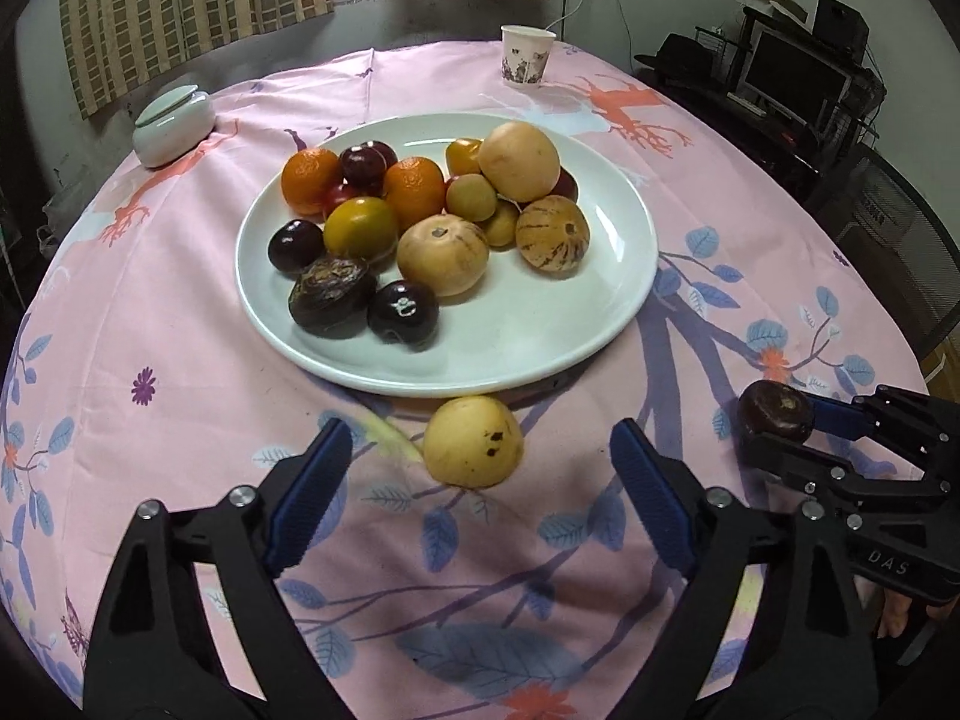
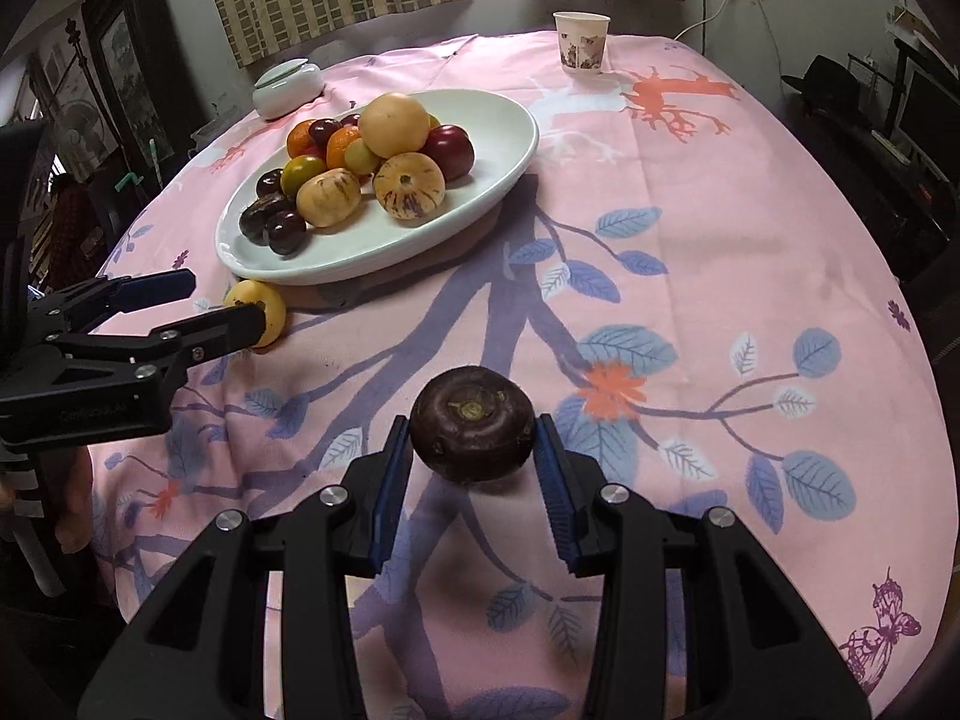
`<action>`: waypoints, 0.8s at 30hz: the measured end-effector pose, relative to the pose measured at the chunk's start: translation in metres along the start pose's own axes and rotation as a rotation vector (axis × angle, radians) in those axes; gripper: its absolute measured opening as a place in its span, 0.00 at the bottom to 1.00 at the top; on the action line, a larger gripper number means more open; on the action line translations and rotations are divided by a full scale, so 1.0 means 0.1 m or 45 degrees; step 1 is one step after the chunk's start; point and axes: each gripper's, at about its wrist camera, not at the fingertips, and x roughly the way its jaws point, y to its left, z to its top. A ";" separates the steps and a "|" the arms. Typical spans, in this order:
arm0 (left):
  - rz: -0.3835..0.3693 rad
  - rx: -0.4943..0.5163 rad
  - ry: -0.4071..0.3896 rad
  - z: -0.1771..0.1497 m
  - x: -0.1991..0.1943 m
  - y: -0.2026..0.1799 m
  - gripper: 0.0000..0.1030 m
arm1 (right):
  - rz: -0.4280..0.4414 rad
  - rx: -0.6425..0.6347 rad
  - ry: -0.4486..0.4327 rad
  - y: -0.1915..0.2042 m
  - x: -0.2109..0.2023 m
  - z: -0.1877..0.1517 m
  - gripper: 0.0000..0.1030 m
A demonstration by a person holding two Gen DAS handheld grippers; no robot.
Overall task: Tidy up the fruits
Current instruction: 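Grasp a dark mangosteen with the right gripper while the left grasps a yellow pear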
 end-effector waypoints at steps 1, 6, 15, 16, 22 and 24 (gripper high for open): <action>-0.007 -0.004 0.022 0.00 0.04 0.01 0.72 | 0.007 0.000 -0.002 0.00 0.00 0.00 0.41; -0.047 0.004 0.073 -0.01 0.20 0.00 0.59 | 0.025 0.011 0.002 -0.01 0.03 -0.01 0.41; -0.071 -0.028 0.063 -0.01 0.28 0.04 0.38 | 0.003 0.017 0.032 -0.04 0.19 0.08 0.41; -0.103 -0.046 0.069 -0.01 0.28 0.07 0.38 | 0.001 0.015 0.025 -0.03 0.21 0.09 0.41; -0.161 -0.047 0.062 -0.10 0.20 0.06 0.38 | -0.039 0.004 -0.005 -0.01 0.26 0.15 0.35; -0.177 -0.040 0.057 -0.16 0.14 0.04 0.37 | -0.029 0.029 -0.001 -0.03 0.25 0.15 0.35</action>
